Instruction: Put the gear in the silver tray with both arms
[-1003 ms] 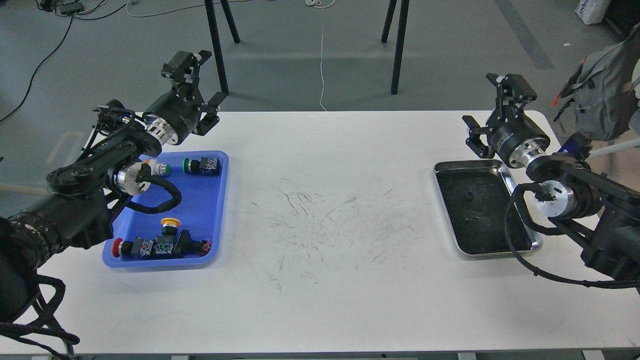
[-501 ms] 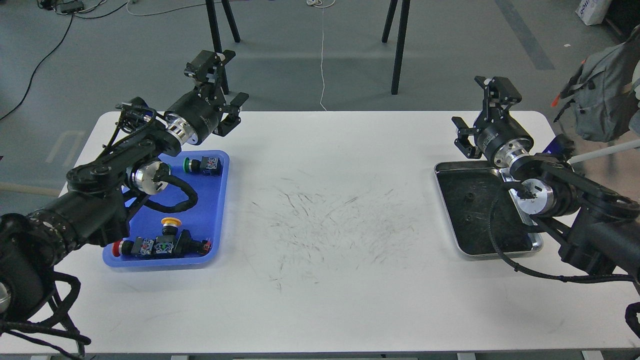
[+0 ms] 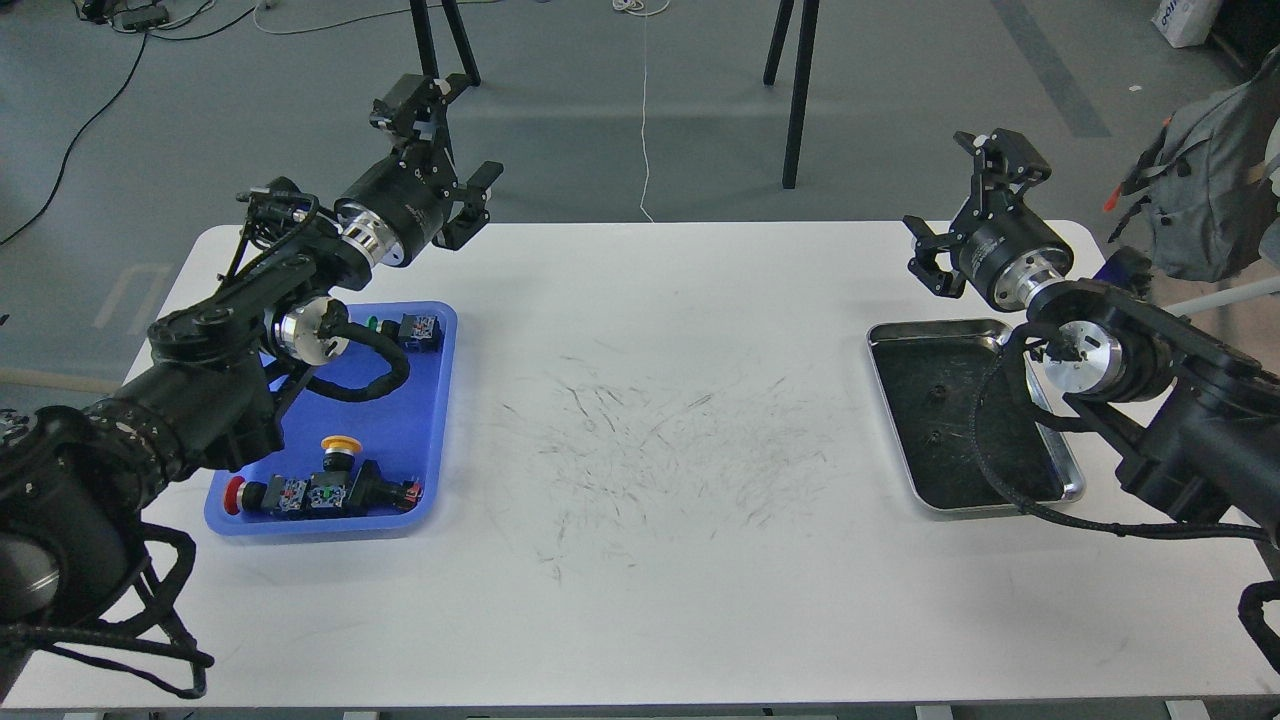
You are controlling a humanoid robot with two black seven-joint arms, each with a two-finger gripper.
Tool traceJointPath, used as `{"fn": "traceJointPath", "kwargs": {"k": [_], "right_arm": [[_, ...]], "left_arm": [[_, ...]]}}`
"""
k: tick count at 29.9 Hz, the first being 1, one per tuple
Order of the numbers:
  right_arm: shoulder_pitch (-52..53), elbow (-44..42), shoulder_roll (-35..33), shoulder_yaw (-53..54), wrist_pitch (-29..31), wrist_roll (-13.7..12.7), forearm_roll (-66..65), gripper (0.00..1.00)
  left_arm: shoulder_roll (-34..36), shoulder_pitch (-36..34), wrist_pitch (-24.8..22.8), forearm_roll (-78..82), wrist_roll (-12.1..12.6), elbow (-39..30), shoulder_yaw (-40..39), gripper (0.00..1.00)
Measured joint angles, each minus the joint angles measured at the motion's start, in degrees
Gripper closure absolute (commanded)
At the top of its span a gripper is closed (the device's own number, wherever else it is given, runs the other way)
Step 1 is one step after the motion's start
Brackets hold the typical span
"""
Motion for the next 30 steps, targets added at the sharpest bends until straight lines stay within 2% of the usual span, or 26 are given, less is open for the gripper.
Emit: {"fn": "traceJointPath", "kwargs": {"k": [4, 8, 12, 20, 30], "right_arm": [[-0.5, 0.2, 0.0, 0.9, 3.1, -0.2, 0.0, 0.01], [-1.3, -0.2, 0.0, 1.2, 5.8, -0.1, 0.0, 0.01], [-2.1, -0.3, -0.2, 1.2, 7.9, 0.1, 0.0, 0.00], [-3.9, -0.3, -0.5, 1.0, 9.8, 0.8, -0.1, 0.00], [-4.6, -0.1, -0.9, 1.3, 10.8, 1.4, -0.1, 0.01]], "left_arm": [[2.6, 2.4, -3.8, -1.2, -2.5, -0.1, -0.7, 0.00], [4.7, 3.8, -4.7, -2.3, -3.0, -0.5, -1.8, 0.00], [5.8, 4.4, -4.7, -2.4, -2.9, -0.3, -1.9, 0.00], [6.3, 4.7, -4.7, -2.6, -0.9, -0.1, -1.8, 0.00], [6.3, 5.2, -4.7, -2.7, -0.6, 1.8, -1.7, 0.00]]}}
